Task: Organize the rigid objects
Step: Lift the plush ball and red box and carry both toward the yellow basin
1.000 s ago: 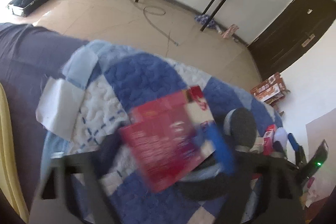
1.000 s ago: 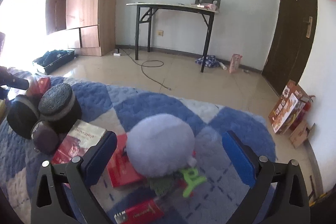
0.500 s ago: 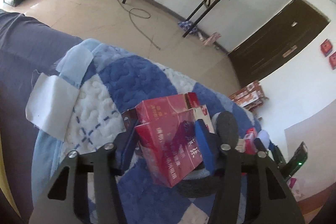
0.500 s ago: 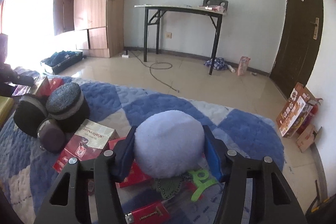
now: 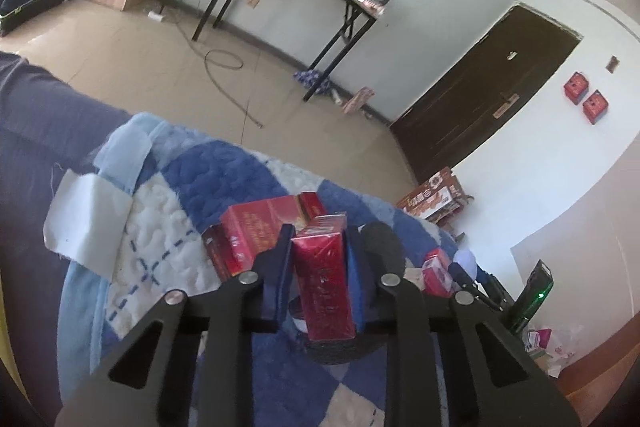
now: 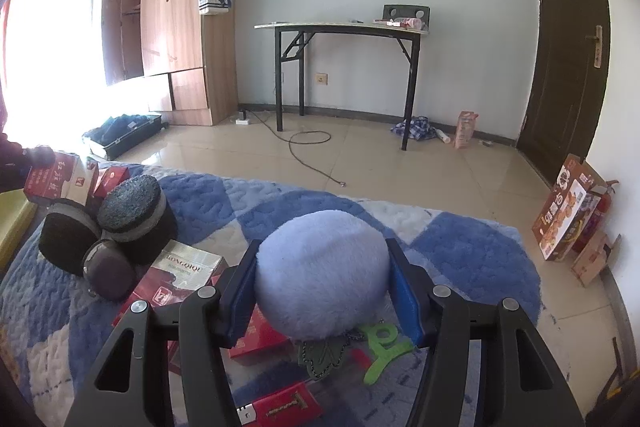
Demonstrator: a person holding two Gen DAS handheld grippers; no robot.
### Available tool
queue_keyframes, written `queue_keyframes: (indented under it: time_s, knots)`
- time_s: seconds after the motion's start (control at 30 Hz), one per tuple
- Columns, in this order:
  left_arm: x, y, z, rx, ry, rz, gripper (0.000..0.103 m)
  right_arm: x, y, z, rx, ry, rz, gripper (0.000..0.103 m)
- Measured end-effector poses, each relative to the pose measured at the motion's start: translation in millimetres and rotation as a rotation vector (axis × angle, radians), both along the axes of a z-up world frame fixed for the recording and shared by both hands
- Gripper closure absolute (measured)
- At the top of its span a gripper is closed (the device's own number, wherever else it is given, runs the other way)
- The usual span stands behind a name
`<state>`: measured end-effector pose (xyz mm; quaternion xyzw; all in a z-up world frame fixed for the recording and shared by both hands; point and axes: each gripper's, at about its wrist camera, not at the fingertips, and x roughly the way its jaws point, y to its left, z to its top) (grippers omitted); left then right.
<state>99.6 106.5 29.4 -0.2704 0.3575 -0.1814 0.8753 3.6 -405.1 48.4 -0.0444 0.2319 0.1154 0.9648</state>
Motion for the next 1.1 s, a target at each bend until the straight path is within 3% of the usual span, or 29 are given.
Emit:
queue_keyframes:
  time_s: [0.37,0.57,0.7,0.83,1.1]
  knots:
    - [-8.8,-14.6,2.9,0.13,-0.101,-0.029,0.078,-3.0,3.8,-5.5,-0.003,-0.027,0.025,0.046]
    - [-8.0,-17.2,-4.6,0.074,-0.083,-0.028,0.074,-2.5,6.3,-8.1,-0.007,-0.027,0.024,0.046]
    - [-11.3,-25.1,-5.0,0.117,-0.097,-0.042,0.073,-0.2,1.9,-9.1,0.01,-0.019,0.018,0.046]
    - [-11.4,-22.8,-8.9,0.074,-0.063,-0.055,0.075,0.2,-1.0,-8.9,0.019,-0.016,0.014,0.046]
    - [-32.1,-16.0,11.6,0.052,-0.174,-0.033,0.08,-7.0,-5.1,-8.1,0.032,-0.044,0.016,0.046]
